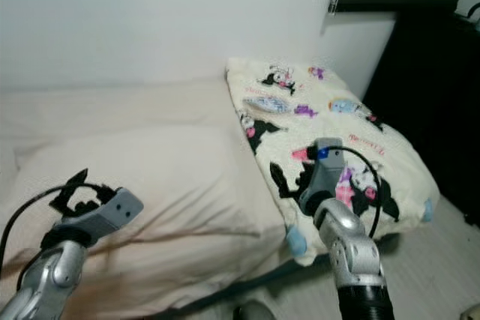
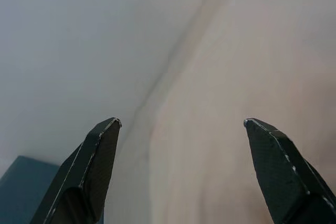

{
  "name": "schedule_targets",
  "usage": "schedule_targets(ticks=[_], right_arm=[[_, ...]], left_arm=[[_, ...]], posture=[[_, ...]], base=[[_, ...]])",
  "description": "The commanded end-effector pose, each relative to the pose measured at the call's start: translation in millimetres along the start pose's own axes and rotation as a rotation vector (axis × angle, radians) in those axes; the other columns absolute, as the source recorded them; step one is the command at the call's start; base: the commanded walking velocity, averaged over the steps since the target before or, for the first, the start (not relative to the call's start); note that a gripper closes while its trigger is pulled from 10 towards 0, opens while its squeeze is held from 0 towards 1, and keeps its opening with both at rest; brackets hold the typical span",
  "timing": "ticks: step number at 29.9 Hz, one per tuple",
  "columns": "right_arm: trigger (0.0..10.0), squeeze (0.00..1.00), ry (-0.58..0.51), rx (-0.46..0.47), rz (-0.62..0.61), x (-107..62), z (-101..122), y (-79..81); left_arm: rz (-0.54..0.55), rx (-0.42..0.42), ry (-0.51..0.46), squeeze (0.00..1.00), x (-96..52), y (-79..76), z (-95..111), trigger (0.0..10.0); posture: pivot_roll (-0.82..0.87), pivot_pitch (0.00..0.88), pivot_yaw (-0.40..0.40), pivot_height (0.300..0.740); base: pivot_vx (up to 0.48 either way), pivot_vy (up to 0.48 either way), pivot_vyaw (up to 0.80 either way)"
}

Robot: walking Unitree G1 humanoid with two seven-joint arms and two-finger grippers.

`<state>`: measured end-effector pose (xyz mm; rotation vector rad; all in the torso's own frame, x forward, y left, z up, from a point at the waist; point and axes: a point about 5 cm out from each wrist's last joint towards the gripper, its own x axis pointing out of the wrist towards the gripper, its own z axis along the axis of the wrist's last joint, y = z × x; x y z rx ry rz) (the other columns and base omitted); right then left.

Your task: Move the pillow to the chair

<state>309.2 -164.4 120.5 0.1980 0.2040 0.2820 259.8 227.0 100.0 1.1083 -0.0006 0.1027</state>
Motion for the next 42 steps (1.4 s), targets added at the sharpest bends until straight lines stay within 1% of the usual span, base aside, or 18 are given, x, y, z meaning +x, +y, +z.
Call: schedule_targets(ticks=[1, 7, 8, 12, 14, 16, 17, 18, 20, 22, 25, 28, 30, 33, 35, 38, 41, 42], right_arm=[[10.0, 0.0, -0.018, -0.006, 0.006, -0.3, 6.5, 2.6], [10.0, 0.0, -0.035, 0.001, 0.019, -3.9, 15.9, 7.9], [10.0, 0.0, -0.042, -0.002, 0.021, -4.9, 18.8, 9.3], [10.0, 0.0, -0.059, -0.008, 0.021, -6.5, 25.5, 12.5], [10.0, 0.0, -0.071, -0.004, 0.018, -9.1, 30.4, 14.3], [10.0, 0.0, -0.074, -0.002, 0.015, -9.4, 32.2, 14.2], [10.0, 0.0, -0.079, 0.002, 0.01, -11.1, 35.0, 13.8], [10.0, 0.0, -0.079, 0.002, 0.01, -11.1, 35.0, 13.8], [10.0, 0.0, -0.091, 0.006, 0.003, -18.0, 40.3, 14.7], [10.0, 0.0, -0.1, 0.01, 0.001, -24.0, 45.3, 16.1], [10.0, 0.0, -0.105, 0.012, 0.001, -26.4, 47.4, 17.0], [10.0, 0.0, -0.122, 0.023, 0.01, -39.9, 53.7, 23.6], [10.0, 0.0, -0.126, 0.025, 0.011, -43.4, 55.1, 25.0], [10.0, 0.0, -0.121, 0.032, -0.001, -51.2, 57.7, 25.9], [10.0, 0.0, -0.122, 0.032, -0.002, -54.2, 59.0, 26.3], [10.0, 0.0, -0.128, 0.034, -0.008, -62.5, 66.4, 26.4], [10.0, 0.0, -0.133, 0.036, -0.009, -67.0, 70.6, 27.7], [10.0, 0.0, -0.137, 0.036, -0.008, -68.1, 72.6, 28.0]], left_arm=[[-0.025, 0.039, -0.017, 0.0, 1.0, -1.9, -0.7, 10.0], [-0.064, 0.075, -0.029, 0.0, 6.7, -7.7, -5.5, 10.0], [-0.074, 0.07, -0.033, 0.0, 7.9, -8.9, -6.5, 10.0], [-0.116, 0.079, -0.046, 0.0, 10.5, -14.6, -9.4, 10.0], [-0.145, 0.096, -0.054, 0.0, 9.7, -18.8, -12.7, 10.0], [-0.156, 0.106, -0.057, 0.0, 10.1, -20.6, -13.7, 10.0], [-0.167, 0.12, -0.062, 0.0, 10.4, -22.4, -15.0, 10.0], [-0.167, 0.12, -0.062, 0.0, 10.4, -22.4, -15.0, 10.0], [-0.18, 0.15, -0.077, 0.0, 9.0, -23.8, -16.2, 10.0], [-0.174, 0.171, -0.081, 0.0, 11.0, -23.9, -17.2, 10.0], [-0.17, 0.178, -0.08, 0.0, 12.8, -23.4, -17.4, 10.0], [-0.134, 0.21, -0.093, 0.0, 19.3, -18.8, -16.7, 10.0], [-0.122, 0.218, -0.097, 0.0, 20.2, -17.6, -16.4, 10.0], [-0.081, 0.221, -0.123, 0.0, 27.5, -15.1, -10.9, 10.0], [-0.071, 0.219, -0.132, 0.0, 28.0, -15.1, -8.9, 10.0], [-0.061, 0.229, -0.163, 0.0, 33.0, -25.0, -1.1, 10.0], [-0.049, 0.226, -0.174, 0.0, 35.6, -26.5, 2.1, 10.0], [-0.025, 0.227, -0.184, 0.75, 39.1, -24.7, 5.0, 10.0]], posture=[[-0.07, 0.0, -0.099, 0.595], [-0.09, 0.025, -0.088, 0.575], [-0.1, 0.053, -0.08, 0.57], [-0.11, 0.095, -0.068, 0.555], [-0.12, 0.13, -0.057, 0.545], [-0.12, 0.13, -0.057, 0.54], [-0.12, 0.163, -0.048, 0.535], [-0.12, 0.163, -0.048, 0.535], [-0.13, 0.207, -0.036, 0.525], [-0.14, 0.225, -0.029, 0.515], [-0.14, 0.231, -0.027, 0.51], [-0.16, 0.279, -0.01, 0.495], [-0.16, 0.286, -0.007, 0.49], [-0.18, 0.316, -0.005, 0.47], [-0.19, 0.336, -0.002, 0.465], [-0.22, 0.364, -0.007, 0.445], [-0.23, 0.374, -0.01, 0.43], [-0.24, 0.382, -0.013, 0.425]], base=[[0.0, 0.0, 0.0], [0.0, 0.0, 0.0], [0.0, 0.0, 0.0], [0.0, 0.0, 0.0], [0.0, 0.0, 0.0], [0.0, 0.0, 0.0], [0.0, 0.0, 0.0], [0.0, 0.0, 0.0], [0.0, 0.0, 0.0], [0.0, 0.0, 0.0], [0.0, 0.0, 0.0], [0.0, 0.0, 0.0], [0.0, 0.0, 0.0], [0.0, 0.0, 0.0], [0.0, 0.0, 0.0], [0.0, 0.0, 0.0], [0.0, 0.0, 0.0], [0.0, 0.0, 0.0]])
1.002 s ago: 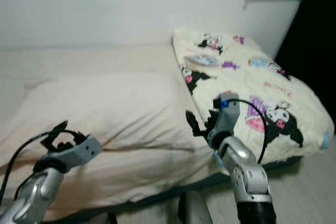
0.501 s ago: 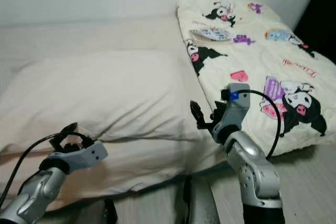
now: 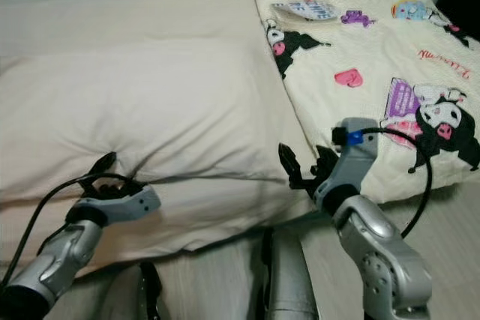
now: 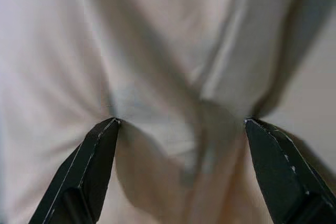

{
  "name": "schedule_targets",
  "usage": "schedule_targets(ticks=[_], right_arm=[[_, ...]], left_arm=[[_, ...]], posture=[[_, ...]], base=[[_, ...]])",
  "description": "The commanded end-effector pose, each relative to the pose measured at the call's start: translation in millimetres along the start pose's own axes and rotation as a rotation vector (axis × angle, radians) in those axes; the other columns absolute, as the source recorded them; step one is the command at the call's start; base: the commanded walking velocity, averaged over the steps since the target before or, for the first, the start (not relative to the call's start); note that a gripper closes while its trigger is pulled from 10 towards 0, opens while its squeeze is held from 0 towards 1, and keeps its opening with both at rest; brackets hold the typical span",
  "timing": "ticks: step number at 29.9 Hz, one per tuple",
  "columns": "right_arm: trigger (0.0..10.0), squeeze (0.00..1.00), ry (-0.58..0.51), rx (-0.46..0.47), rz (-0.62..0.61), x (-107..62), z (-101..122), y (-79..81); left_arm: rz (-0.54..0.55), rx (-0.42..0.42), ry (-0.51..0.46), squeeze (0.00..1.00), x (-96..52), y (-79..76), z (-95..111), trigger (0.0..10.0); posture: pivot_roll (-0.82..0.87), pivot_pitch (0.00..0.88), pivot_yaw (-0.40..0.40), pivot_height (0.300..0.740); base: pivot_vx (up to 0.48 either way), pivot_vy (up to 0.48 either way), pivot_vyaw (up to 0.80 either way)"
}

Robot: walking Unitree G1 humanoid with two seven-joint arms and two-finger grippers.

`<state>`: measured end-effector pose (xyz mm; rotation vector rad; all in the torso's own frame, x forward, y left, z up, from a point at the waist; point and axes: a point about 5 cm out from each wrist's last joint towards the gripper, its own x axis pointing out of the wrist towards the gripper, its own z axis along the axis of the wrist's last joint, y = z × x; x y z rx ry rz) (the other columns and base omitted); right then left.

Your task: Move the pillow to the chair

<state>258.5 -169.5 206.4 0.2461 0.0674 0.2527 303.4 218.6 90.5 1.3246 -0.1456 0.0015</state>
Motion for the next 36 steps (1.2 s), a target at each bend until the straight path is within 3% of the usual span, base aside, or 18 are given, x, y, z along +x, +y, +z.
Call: schedule_targets(ticks=[1, 2, 12, 15, 16, 17, 18, 19, 29, 30, 31, 32, 36], right_arm=[[10.0, 0.0, 0.006, 0.006, 0.003, -4.2, 1.3, 0.9], [10.0, 0.0, 0.003, 0.006, 0.003, -4.5, 2.9, 1.1], [10.0, 0.0, -0.006, 0.028, 0.004, -9.5, 10.8, 5.9], [10.0, 0.0, -0.011, 0.045, 0.016, -9.7, 15.4, 10.8], [10.0, 0.0, -0.014, 0.052, 0.021, -8.9, 16.9, 12.7], [10.0, 0.0, -0.014, 0.052, 0.021, -8.9, 16.9, 12.7], [10.0, 0.0, -0.015, 0.054, 0.024, -8.5, 17.4, 13.1], [10.0, 0.0, -0.015, 0.055, 0.025, -8.3, 17.7, 13.4], [10.0, 0.0, -0.026, 0.08, 0.031, -6.0, 21.7, 15.5], [10.0, 0.0, -0.027, 0.083, 0.032, -5.8, 21.9, 15.7], [10.0, 0.0, -0.027, 0.083, 0.032, -5.8, 21.9, 15.7], [10.0, 0.0, -0.029, 0.093, 0.033, -5.6, 23.1, 16.3], [10.0, 0.0, -0.031, 0.103, 0.039, -5.4, 24.4, 17.5]], left_arm=[[-0.02, 0.015, -0.012, 0.75, -2.9, -8.7, 1.9, 10.0], [0.007, 0.017, -0.017, 1.0, 1.3, -5.4, 3.5, 10.0], [0.23, 0.058, -0.053, 1.0, 35.7, 30.9, 13.5, 10.0], [0.347, 0.128, -0.036, 1.0, 56.2, 56.5, 12.3, 10.0], [0.372, 0.161, -0.029, 0.65, 61.2, 62.4, 11.0, 10.0], [0.372, 0.161, -0.029, 0.65, 61.2, 62.4, 11.0, 10.0], [0.374, 0.177, -0.029, 0.05, 62.7, 63.4, 10.7, 10.0], [0.374, 0.186, -0.029, 0.0, 63.6, 63.9, 10.5, 10.0], [0.324, 0.292, -0.01, 0.0, 69.1, 63.9, 0.3, 10.0], [0.325, 0.3, -0.003, 0.0, 69.9, 65.6, -1.4, 7.8], [0.325, 0.3, -0.003, 0.0, 69.9, 65.6, -1.4, 7.8], [0.339, 0.309, 0.014, 0.0, 72.5, 71.7, -5.4, 0.0], [0.37, 0.317, 0.033, 0.0, 76.0, 80.9, -8.9, 0.0]], posture=[[-0.24, 0.382, -0.013, 0.425], [-0.24, 0.385, -0.013, 0.42], [-0.28, 0.408, -0.017, 0.395], [-0.28, 0.412, -0.023, 0.38], [-0.28, 0.412, -0.023, 0.37], [-0.28, 0.412, -0.023, 0.37], [-0.28, 0.413, -0.024, 0.365], [-0.28, 0.413, -0.024, 0.36], [-0.28, 0.405, -0.025, 0.325], [-0.28, 0.405, -0.025, 0.32], [-0.28, 0.405, -0.025, 0.32], [-0.28, 0.4, -0.026, 0.31], [-0.28, 0.397, -0.028, 0.3]], base=[[0.0, 0.0, 0.0], [0.0, 0.0, 0.0], [0.0, 0.0, 0.0], [0.0, 0.0, 0.0], [0.0, 0.0, 0.0], [0.0, 0.0, 0.0], [0.0, 0.0, 0.0], [0.0, 0.0, 0.0], [0.0, 0.0, 0.0], [0.0, 0.0, 0.0], [0.0, 0.0, 0.0], [0.0, 0.0, 0.0], [0.0, 0.0, 0.0]])
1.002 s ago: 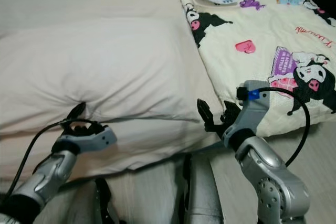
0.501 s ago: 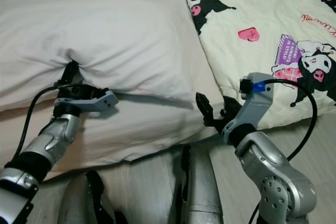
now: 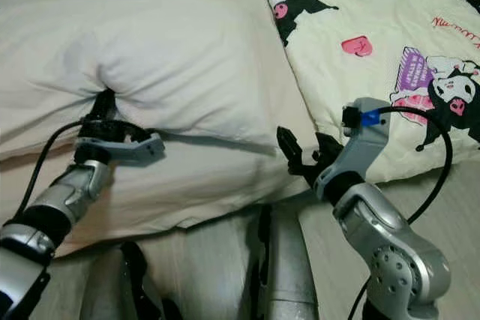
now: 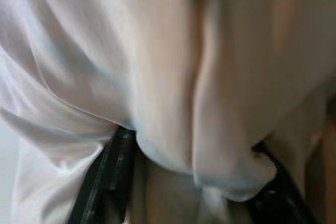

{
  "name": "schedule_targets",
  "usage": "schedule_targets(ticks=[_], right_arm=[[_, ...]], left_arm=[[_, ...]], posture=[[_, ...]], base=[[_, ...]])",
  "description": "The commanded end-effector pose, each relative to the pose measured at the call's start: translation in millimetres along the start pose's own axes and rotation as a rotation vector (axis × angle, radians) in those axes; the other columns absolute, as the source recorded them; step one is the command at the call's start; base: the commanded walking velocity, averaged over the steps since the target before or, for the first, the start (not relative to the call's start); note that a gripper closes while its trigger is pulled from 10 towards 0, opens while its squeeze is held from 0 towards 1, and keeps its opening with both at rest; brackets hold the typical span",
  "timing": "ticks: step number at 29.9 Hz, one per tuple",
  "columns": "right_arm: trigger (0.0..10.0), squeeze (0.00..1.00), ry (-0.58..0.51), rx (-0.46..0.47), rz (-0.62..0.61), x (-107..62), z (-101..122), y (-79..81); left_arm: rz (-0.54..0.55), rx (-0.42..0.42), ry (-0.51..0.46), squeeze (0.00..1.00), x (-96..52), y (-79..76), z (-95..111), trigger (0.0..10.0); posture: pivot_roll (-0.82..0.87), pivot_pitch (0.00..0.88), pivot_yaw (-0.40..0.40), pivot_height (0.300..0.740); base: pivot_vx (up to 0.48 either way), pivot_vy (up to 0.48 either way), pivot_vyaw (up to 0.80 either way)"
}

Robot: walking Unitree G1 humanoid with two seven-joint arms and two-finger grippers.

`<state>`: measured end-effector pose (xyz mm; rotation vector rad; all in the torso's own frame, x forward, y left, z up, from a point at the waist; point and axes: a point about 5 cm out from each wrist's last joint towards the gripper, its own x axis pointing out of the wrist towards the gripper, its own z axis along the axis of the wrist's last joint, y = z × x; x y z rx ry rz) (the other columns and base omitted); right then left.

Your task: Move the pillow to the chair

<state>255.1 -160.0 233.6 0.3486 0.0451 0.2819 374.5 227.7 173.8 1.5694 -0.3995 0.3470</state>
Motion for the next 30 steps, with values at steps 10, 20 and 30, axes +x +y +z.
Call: schedule_targets(ticks=[10, 20, 30], right_arm=[[10.0, 0.0, -0.033, 0.026, 0.058, -1.0, 4.1, 8.9], [10.0, 0.0, -0.007, 0.047, 0.106, 6.5, -6.9, 15.6], [10.0, 0.0, -0.059, 0.08, 0.179, 29.1, -7.2, 17.6]], left_arm=[[0.057, 0.053, 0.059, 0.0, 12.8, 18.4, -25.1, 0.0], [0.113, -0.166, 0.219, 0.0, 24.9, 35.2, -40.3, 0.0], [0.499, -0.369, 0.279, 0.0, 44.9, 126.4, -76.7, 0.0]], posture=[[-0.28, 0.366, -0.017, 0.3], [-0.27, 0.281, -0.004, 0.3], [-0.21, 0.143, 0.014, 0.3]], base=[[0.0, 0.0, 0.0], [0.0, 0.0, 0.0], [0.0, 0.0, 0.0]])
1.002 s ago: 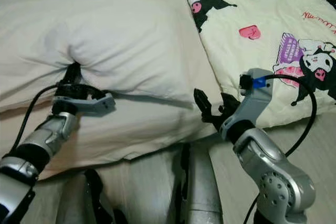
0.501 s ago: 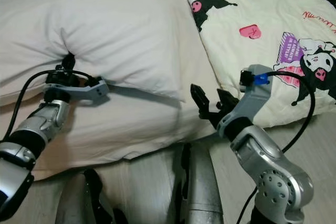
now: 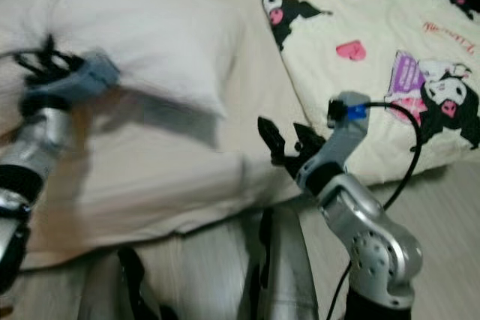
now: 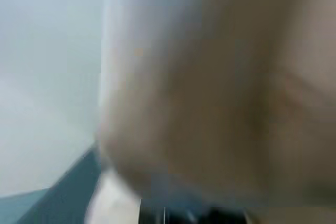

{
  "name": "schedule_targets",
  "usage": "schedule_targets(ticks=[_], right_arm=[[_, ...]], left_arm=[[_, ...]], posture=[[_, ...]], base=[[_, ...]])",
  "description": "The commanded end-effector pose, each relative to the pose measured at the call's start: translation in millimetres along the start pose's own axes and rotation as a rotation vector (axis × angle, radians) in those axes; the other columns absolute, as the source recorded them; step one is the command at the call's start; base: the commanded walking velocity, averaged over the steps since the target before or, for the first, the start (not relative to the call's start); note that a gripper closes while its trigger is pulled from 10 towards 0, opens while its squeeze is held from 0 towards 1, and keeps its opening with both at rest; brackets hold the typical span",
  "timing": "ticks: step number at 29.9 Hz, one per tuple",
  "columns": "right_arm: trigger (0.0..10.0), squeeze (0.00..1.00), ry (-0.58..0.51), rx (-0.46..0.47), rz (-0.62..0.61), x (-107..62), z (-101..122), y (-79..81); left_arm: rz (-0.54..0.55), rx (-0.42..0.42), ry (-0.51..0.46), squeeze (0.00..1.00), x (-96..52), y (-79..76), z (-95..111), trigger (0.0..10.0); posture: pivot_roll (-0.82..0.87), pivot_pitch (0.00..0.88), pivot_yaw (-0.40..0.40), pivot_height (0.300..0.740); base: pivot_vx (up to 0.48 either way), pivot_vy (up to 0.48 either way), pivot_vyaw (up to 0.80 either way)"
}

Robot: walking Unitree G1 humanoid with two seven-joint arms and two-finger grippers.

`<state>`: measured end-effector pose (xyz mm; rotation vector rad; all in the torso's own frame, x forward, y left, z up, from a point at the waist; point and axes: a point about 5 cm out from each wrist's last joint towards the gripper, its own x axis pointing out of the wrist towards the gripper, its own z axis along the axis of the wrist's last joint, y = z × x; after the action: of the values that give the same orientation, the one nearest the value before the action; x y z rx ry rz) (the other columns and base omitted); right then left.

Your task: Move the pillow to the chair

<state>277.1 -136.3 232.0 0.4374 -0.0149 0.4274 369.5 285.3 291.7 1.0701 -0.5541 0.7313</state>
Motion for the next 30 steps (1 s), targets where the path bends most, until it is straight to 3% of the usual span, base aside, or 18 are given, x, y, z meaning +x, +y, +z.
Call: schedule_targets(ticks=[1, 5, 7, 8, 9, 10, 12, 13, 14, 16, 20, 27, 30], right_arm=[[10.0, 0.0, -0.019, 0.004, 0.034, 2.9, 0.0, 3.3], [10.0, 0.0, -0.026, 0.007, 0.074, 7.7, -1.9, 5.3], [10.0, 0.0, -0.03, 0.007, 0.147, 16.9, -6.0, 8.4], [10.0, 0.0, -0.03, 0.007, 0.147, 16.9, -6.0, 8.4], [10.0, 0.0, -0.031, 0.004, 0.169, 20.9, -8.1, 8.4], [10.0, 0.0, -0.031, 0.004, 0.169, 20.9, -8.1, 8.4], [10.0, 0.0, -0.024, -0.009, 0.194, 27.9, -13.3, 5.8], [10.0, 0.0, -0.018, -0.012, 0.206, 31.7, -16.6, 3.8], [10.0, 0.0, -0.018, -0.012, 0.206, 31.7, -16.6, 3.8], [10.0, 0.0, -0.003, -0.019, 0.22, 37.4, -22.7, 0.5], [10.0, 0.0, 0.012, -0.024, 0.238, 42.1, -29.5, -0.3], [10.0, 0.0, 0.021, -0.025, 0.27, 50.1, -38.7, 2.1], [10.0, 0.0, 0.017, -0.019, 0.299, 52.7, -46.8, 5.3]], left_arm=[[0.109, -0.019, 0.009, 0.0, 10.5, 27.5, -5.4, 0.0], [0.125, -0.041, 0.008, 0.0, 6.8, 37.4, -4.3, 0.0], [0.122, -0.089, 0.029, 0.0, -12.7, 51.7, -1.5, 0.0], [0.122, -0.089, 0.029, 0.0, -12.7, 51.7, -1.5, 0.0], [0.115, -0.116, 0.05, 0.0, -22.9, 55.7, -1.0, 1.8], [0.115, -0.116, 0.05, 0.0, -22.9, 55.7, -1.0, 1.8], [0.089, -0.175, 0.103, 0.0, -48.3, 55.3, 1.7, 8.0], [0.07, -0.206, 0.126, 0.0, -62.4, 53.8, 6.1, 10.0], [0.07, -0.206, 0.126, 0.0, -62.4, 53.8, 6.1, 10.0], [0.035, -0.246, 0.142, 0.0, -81.1, 48.9, 14.8, 10.0], [0.006, -0.274, 0.168, 0.0, -94.8, 44.3, 19.5, 10.0], [-0.028, -0.349, 0.219, 0.0, -108.2, 34.5, 25.9, 10.0], [-0.087, -0.407, 0.216, 0.0, -114.6, 27.9, 39.1, 10.0]], posture=[[-0.21, 0.143, 0.014, 0.3], [-0.16, 0.074, 0.01, 0.3], [-0.12, 0.026, 0.001, 0.31], [-0.12, 0.026, 0.001, 0.31], [-0.11, 0.012, -0.004, 0.315], [-0.11, 0.012, -0.004, 0.315], [-0.08, 0.0, -0.025, 0.325], [-0.06, 0.0, -0.042, 0.329], [-0.06, 0.0, -0.042, 0.329], [-0.04, 0.0, -0.053, 0.339], [-0.02, 0.0, -0.064, 0.349], [0.0, 0.0, -0.063, 0.364], [0.0, 0.0, -0.051, 0.379]], base=[[0.0, 0.0, 0.0], [0.0, 0.0, 0.0], [0.0, 0.0, 0.0], [0.0, 0.0, 0.0], [0.0, 0.0, 0.0], [0.0, 0.0, 0.0], [0.0, 0.0, 0.0], [0.0, 0.0, 0.0], [0.0, 0.0, 0.0], [0.0, 0.0, 0.0], [0.0, 0.0, 0.0], [0.0, 0.0, 0.0], [0.0, 0.0, 0.0]])
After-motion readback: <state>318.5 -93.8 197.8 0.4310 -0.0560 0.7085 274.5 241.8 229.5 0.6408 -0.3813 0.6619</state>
